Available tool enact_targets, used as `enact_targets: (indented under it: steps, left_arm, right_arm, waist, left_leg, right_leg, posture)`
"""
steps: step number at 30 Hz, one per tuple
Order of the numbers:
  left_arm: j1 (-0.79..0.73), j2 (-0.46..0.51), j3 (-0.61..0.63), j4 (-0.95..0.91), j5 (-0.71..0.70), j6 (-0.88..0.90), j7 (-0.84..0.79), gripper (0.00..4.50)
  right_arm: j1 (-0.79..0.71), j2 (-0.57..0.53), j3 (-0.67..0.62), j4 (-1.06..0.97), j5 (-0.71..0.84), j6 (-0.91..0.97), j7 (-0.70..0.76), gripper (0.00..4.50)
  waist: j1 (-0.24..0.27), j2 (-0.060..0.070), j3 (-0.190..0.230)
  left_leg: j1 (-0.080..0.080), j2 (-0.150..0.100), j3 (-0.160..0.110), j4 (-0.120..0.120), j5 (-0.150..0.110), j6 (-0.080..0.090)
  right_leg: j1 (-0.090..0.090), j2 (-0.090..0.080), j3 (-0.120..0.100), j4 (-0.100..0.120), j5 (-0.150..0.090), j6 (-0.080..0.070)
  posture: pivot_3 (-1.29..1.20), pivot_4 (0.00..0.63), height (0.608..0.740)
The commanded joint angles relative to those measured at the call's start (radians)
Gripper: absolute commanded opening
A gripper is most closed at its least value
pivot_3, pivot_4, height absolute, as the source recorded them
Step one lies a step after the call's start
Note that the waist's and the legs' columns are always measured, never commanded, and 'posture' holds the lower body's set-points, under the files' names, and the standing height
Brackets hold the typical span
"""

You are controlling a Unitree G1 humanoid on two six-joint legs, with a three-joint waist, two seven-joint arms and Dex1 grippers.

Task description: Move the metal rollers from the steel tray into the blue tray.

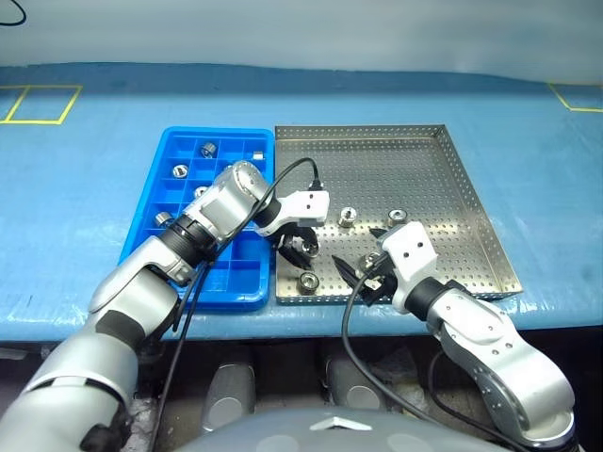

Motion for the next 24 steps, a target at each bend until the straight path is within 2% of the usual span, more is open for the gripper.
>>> enact_targets:
  steps: [1,6,10,13,15,16,24]
  left_arm:
    - [-0.025,-0.024,0.013,0.033,0.038,-0.028,0.014,3.15]
    - [-0.036,-0.068,0.059,0.077,0.050,-0.030,0.067,3.15]
    - [-0.043,-0.086,0.108,0.065,0.012,0.000,0.048,3.15]
    - [-0.042,-0.069,0.106,0.041,0.017,0.000,0.004,3.71]
    - [-0.040,-0.060,0.107,0.030,0.021,0.002,-0.012,4.34]
    - [-0.039,-0.059,0.109,0.027,0.022,0.003,-0.016,4.47]
    - [-0.017,-0.081,0.090,0.061,0.099,-0.049,0.092,4.47]
  right_arm:
    - [0.003,0.010,-0.011,-0.049,-0.001,-0.010,-0.008,4.50]
    - [0.005,0.015,-0.007,-0.049,-0.003,-0.012,-0.011,4.50]
    - [0.006,0.013,-0.007,-0.045,-0.006,-0.012,-0.010,4.50]
    - [0.006,0.012,-0.005,-0.042,-0.008,-0.013,-0.008,4.50]
    - [0.001,0.012,-0.005,-0.037,-0.010,-0.014,-0.005,4.50]
    - [-0.001,0.012,-0.005,-0.035,-0.011,-0.014,-0.004,4.50]
    - [-0.013,0.013,-0.002,-0.029,-0.012,-0.017,0.002,4.50]
  waist:
    - [-0.001,0.000,0.000]
    - [-0.001,0.000,0.000]
    - [-0.004,0.000,0.000]
    - [-0.008,0.000,0.000]
    - [-0.009,0.000,0.000]
    - [-0.009,0.000,0.000]
    - [-0.007,0.000,0.000]
  left_leg:
    - [0.000,0.000,0.000,0.000,0.000,0.000]
    - [0.000,0.000,0.000,0.001,0.000,0.000]
    - [0.000,0.000,0.000,0.000,0.000,0.000]
    - [0.000,0.000,0.000,0.000,0.000,0.000]
    - [0.000,0.000,0.000,0.000,0.000,0.000]
    - [0.000,0.000,0.000,0.000,0.000,0.000]
    - [0.000,0.000,0.000,0.000,0.000,0.000]
  right_leg:
    - [0.000,0.000,0.000,0.000,0.000,0.000]
    - [0.000,0.000,0.001,0.000,0.000,0.001]
    - [0.000,0.000,0.001,0.000,0.001,0.002]
    - [0.000,0.001,0.001,0.000,0.001,0.003]
    - [0.000,0.000,0.001,0.000,0.001,0.003]
    - [0.000,0.001,0.001,0.000,0.001,0.003]
    - [0.000,0.000,0.001,0.000,0.003,0.005]
  posture:
    - [-0.14,0.150,0.740]
    - [-0.15,0.150,0.740]
    - [-0.15,0.150,0.740]
    - [-0.14,0.150,0.740]
    - [-0.14,0.150,0.740]
    - [-0.14,0.150,0.740]
    - [-0.13,0.150,0.740]
